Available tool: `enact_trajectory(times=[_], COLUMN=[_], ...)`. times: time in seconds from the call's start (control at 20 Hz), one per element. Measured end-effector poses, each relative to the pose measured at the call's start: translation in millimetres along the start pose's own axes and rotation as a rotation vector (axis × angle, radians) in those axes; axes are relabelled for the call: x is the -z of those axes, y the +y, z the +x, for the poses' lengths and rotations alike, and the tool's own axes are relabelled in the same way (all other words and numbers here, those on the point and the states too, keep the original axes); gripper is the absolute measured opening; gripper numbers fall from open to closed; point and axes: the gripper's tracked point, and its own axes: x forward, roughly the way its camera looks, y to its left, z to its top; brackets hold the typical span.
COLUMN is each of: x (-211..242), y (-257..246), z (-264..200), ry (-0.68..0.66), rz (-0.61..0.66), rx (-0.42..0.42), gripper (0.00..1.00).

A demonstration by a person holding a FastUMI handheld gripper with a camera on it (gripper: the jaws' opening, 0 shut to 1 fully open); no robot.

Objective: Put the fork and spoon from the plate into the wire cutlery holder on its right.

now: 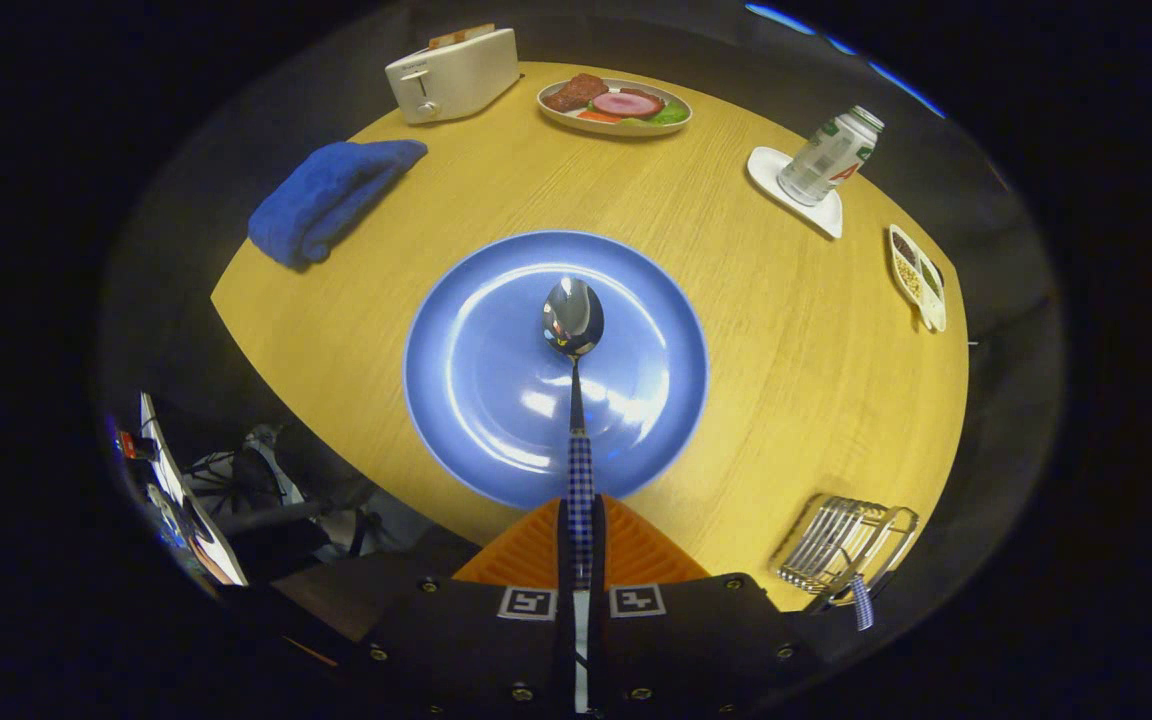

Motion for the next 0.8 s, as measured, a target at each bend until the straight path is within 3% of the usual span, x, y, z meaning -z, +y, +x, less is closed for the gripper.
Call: enact_trajectory(times=[0.4,0.8], x=[45,115], y=[-69,-145], z=[-61,-119], ry=[0.001,0.16], rz=[0.106,0.086], rx=[0.063,0.158], gripper=[0.05,0.05])
